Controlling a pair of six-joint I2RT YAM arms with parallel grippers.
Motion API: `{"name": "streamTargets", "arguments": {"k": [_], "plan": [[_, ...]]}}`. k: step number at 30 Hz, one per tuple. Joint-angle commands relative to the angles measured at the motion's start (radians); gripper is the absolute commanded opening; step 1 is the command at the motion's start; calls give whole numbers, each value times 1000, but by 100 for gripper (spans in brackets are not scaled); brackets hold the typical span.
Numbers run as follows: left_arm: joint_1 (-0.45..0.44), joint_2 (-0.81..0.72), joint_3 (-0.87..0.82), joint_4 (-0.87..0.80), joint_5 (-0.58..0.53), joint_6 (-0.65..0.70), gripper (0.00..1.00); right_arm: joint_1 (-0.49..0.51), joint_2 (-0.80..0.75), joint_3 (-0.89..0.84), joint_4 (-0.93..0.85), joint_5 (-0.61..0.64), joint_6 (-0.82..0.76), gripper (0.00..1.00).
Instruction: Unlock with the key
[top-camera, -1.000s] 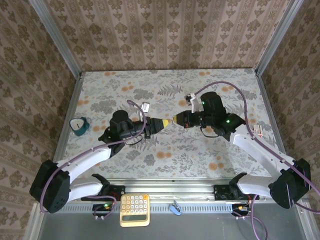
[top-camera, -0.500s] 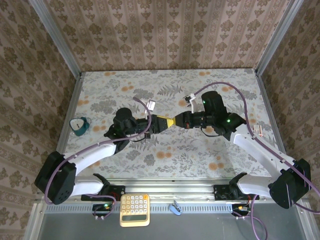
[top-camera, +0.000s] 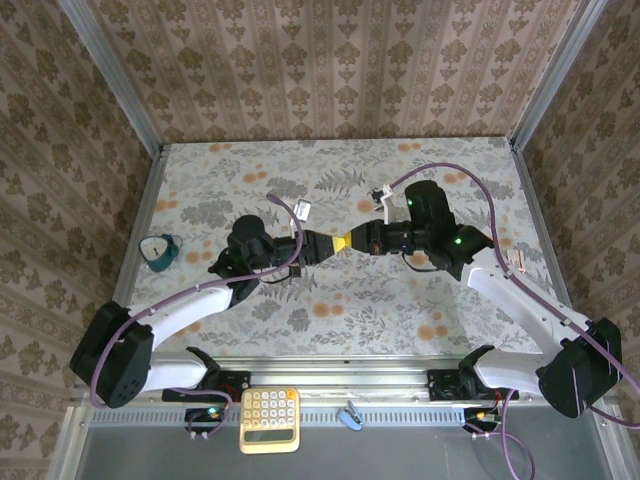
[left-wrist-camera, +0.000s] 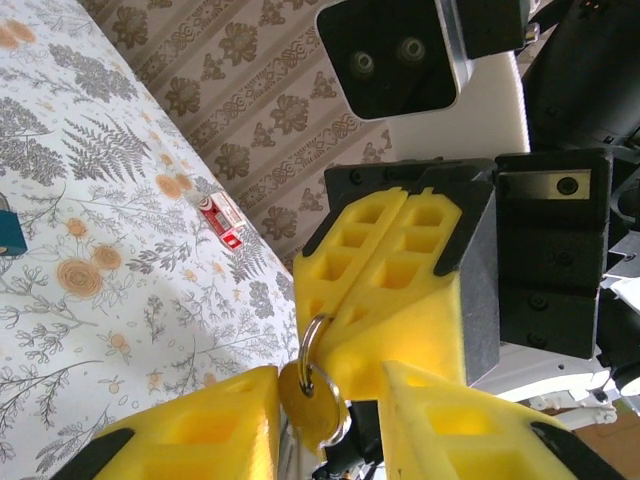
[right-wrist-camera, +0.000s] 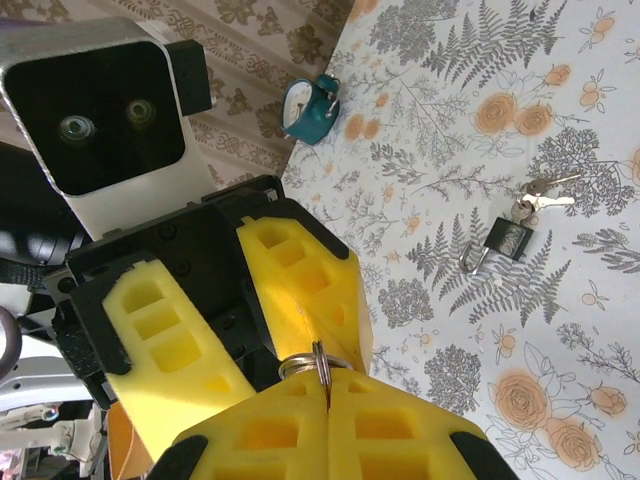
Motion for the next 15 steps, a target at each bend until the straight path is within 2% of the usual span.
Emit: {"name": "streamTargets", "arguments": {"k": [1,13,15], "plan": [[-5,-16,-14,9,20,16,26,-6,-18,2,18,-6,11,0],[11,-48,-26,-69,5,45,22,-10,-13,-3,8,-10,4,0],[13,-56,-31,-78,5,47,19,-11,-14,-5,10,-7,5,0]]}}
